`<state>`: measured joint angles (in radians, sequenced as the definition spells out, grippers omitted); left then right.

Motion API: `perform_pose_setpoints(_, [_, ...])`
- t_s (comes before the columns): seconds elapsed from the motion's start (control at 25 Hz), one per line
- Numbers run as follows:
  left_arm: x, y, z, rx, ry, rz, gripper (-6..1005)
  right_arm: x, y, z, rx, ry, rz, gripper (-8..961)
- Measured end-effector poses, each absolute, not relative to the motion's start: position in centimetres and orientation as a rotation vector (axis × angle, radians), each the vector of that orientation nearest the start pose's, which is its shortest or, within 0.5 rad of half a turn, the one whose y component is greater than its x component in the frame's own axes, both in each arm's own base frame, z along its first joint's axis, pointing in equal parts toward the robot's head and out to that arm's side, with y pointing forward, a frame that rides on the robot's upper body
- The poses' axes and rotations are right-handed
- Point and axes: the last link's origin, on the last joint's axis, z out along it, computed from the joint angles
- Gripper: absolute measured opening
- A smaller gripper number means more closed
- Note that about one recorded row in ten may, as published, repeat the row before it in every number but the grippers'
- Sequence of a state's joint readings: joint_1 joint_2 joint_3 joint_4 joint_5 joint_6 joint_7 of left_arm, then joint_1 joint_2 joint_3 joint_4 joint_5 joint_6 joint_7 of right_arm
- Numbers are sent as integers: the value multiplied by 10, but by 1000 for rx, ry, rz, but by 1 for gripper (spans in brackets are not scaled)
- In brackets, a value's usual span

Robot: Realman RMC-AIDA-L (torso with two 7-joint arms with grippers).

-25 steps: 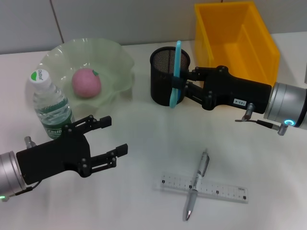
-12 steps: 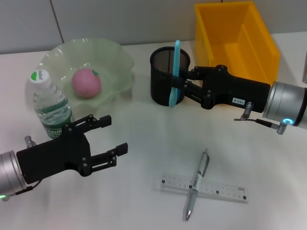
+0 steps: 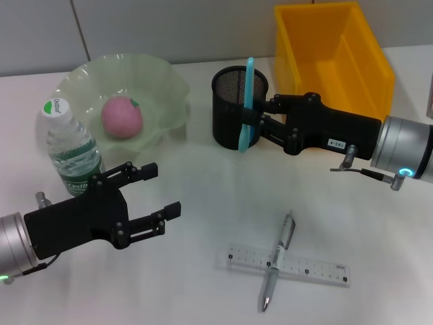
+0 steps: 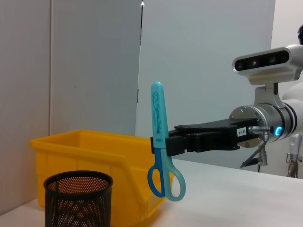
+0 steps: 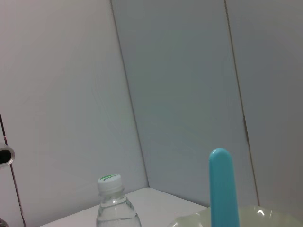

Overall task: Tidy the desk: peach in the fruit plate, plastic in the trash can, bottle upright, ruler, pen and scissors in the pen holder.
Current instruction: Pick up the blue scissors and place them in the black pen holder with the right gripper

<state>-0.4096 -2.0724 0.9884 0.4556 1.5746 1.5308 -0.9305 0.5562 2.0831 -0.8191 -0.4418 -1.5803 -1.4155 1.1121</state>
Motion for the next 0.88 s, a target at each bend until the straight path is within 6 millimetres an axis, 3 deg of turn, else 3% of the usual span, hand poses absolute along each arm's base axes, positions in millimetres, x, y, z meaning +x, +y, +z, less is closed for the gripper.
perform_pose_setpoints(0.88, [-268,288,-36,-2647,-309,-922,781,243,345,-21,-2498,494,979,235])
